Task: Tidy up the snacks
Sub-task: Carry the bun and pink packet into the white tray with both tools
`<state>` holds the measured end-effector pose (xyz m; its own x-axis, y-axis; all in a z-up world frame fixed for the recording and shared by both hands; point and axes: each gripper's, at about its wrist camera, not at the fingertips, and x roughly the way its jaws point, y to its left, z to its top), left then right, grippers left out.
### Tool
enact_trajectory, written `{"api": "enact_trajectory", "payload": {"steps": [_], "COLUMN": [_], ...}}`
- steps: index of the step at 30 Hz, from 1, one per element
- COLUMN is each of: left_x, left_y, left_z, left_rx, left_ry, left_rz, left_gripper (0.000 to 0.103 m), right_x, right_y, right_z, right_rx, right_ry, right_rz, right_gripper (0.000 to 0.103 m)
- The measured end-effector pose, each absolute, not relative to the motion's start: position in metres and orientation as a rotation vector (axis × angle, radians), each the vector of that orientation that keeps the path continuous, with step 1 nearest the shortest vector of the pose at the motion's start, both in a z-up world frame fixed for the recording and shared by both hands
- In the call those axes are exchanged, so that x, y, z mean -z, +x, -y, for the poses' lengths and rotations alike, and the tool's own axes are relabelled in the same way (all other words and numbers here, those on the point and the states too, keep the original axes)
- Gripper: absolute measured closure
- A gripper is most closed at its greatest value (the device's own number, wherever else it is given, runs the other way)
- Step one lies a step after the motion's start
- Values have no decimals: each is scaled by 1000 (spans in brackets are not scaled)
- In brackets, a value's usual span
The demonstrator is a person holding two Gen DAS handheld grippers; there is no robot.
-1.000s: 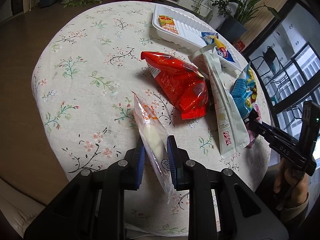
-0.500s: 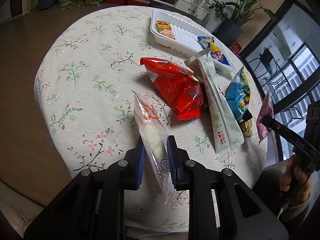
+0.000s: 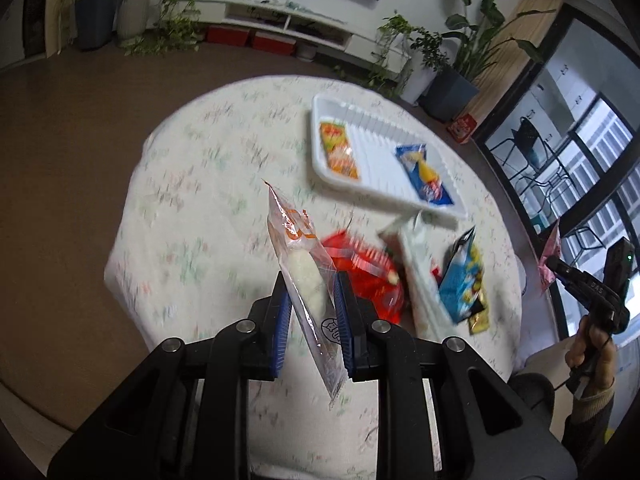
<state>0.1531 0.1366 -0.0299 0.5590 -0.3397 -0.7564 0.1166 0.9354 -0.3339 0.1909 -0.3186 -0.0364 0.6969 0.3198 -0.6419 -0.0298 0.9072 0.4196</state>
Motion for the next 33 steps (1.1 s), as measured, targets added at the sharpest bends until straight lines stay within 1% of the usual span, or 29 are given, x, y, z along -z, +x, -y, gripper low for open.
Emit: {"api": "enact_trajectory", "payload": {"steps": [6,9,11,15,19,22,29,33], "left_x": [-24,-36,-35,-14,17,39,79,101], "left_y": [228,273,302,348,385,403,417,401], "left_z": [-111,-89,-69,-36,-18,-3,11,13], "left_rx": [318,369,390,422,449,454,463,450], "left_ry": [-132,-93,-41,21,23,80,119,122], "left_rz": [-859,-855,-865,-911,-970,-1005,-1086,-1115], "left_gripper": [84,84,84,84,84,84,83,83], "right_x": [2,-4,-5,-1,15,33,73,90], "right_y": [247,280,300,338,379,403,435,441], "right_z": [309,286,266,231,198,174,151,146], "right_rx": [-244,-291,-316,-358,-390,-408,-412,-403], "right_ry": [365,347,317,275,235,191,149,123], "right_rz": [-751,-770,-783,-814,-879,-929,-1023,-1057], "right_gripper": [81,81,81,81,81,81,81,81]}}
